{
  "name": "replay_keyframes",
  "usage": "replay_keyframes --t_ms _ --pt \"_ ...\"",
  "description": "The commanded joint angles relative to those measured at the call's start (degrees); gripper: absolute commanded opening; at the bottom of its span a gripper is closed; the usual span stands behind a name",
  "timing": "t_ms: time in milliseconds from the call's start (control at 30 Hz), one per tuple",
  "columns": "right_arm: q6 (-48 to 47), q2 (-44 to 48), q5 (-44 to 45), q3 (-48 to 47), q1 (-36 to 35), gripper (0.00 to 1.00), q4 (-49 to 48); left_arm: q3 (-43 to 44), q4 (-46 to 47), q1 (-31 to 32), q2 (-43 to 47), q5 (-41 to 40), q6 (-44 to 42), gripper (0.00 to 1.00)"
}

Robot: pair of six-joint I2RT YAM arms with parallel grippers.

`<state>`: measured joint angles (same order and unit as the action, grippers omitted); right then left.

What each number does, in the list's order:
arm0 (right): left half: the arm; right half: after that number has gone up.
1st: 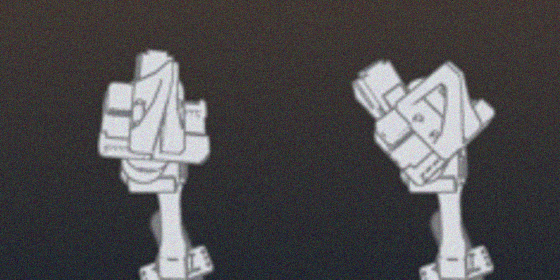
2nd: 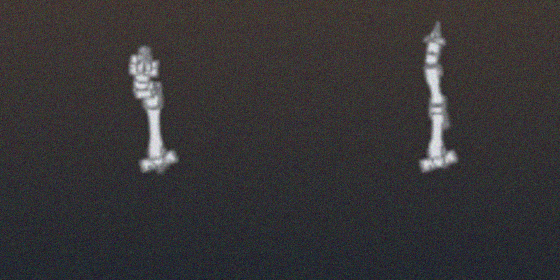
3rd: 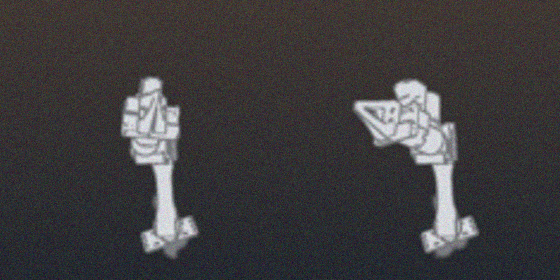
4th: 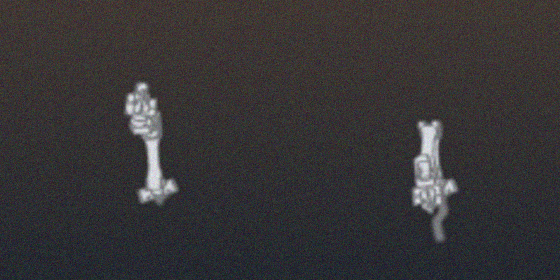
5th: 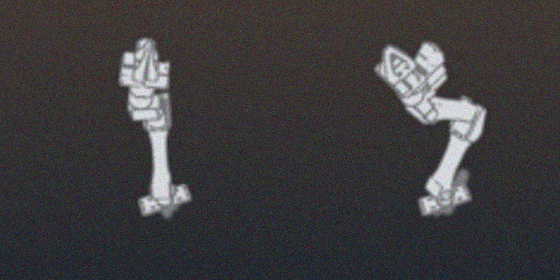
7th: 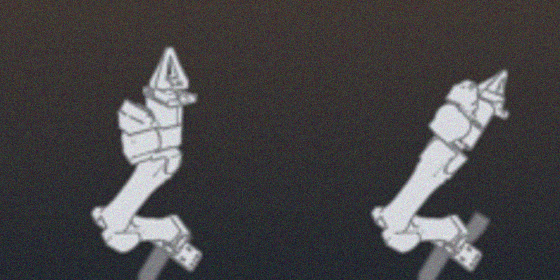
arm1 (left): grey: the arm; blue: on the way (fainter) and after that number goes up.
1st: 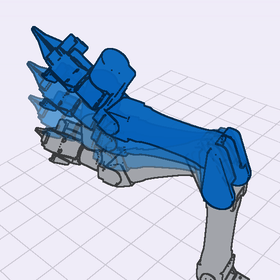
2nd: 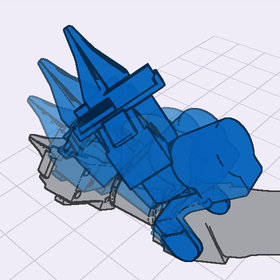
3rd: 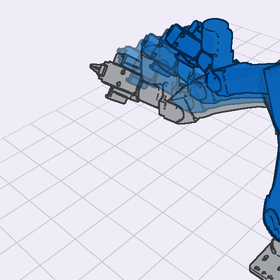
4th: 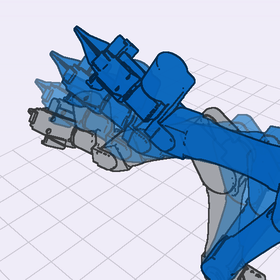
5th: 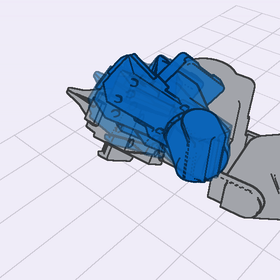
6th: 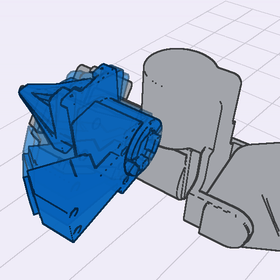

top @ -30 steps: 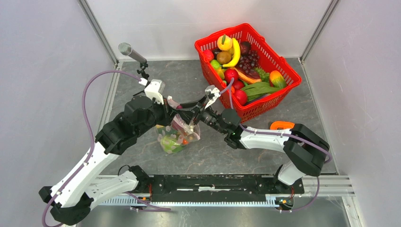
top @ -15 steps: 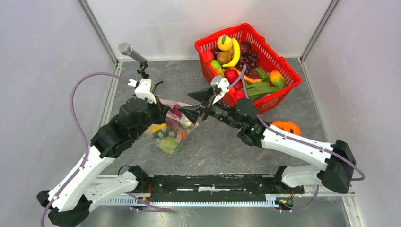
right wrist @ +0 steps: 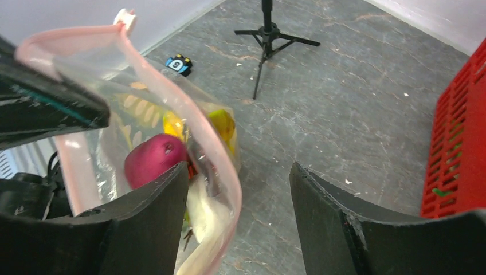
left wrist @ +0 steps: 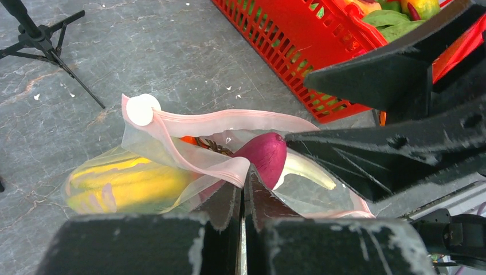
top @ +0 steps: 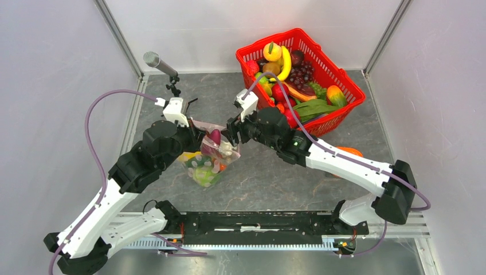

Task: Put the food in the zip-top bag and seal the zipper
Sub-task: Adjust the zipper food storage bag at the center of the board.

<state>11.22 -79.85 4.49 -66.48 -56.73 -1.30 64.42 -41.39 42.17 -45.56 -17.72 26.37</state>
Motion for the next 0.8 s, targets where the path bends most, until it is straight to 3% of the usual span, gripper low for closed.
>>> replay_keyframes --t_ms 0,67,167,333,533,633,767 --pt "-0.4 -1.8 4.8 -5.6 0.7 0.69 6.6 0.2 3.6 -0.2 0.8 0.7 1.0 0.03" --pt "0.1 -0.5 5.9 -3.5 0.7 0.69 5.3 0.2 3.6 -0.2 0.9 0.8 0.9 0.03" --pt "-1.7 -1.0 -0.8 -4.5 0.9 0.69 8.1 -0.1 3.6 -0.2 1.1 0.3 0.6 0.03" --pt "-3.4 -3.5 -4.1 -7.0 0.9 0.59 13.3 -0.2 3.8 -0.2 1.0 0.2 0.7 0.03" --pt "-4.6 -1.5 -4.3 -6.9 0.9 0.20 9.4 -0.2 3.3 -0.2 1.0 -0.6 0.8 0.03" --pt "-5.9 0.5 -1.7 -8.0 0.9 0.00 7.4 2.1 -2.0 -0.2 -0.3 -8.2 -1.0 0.03" --pt "-6.4 1.8 -1.4 -10.3 0.9 0.00 6.8 4.1 -4.8 -0.3 -1.3 -9.5 -2.9 0.03"
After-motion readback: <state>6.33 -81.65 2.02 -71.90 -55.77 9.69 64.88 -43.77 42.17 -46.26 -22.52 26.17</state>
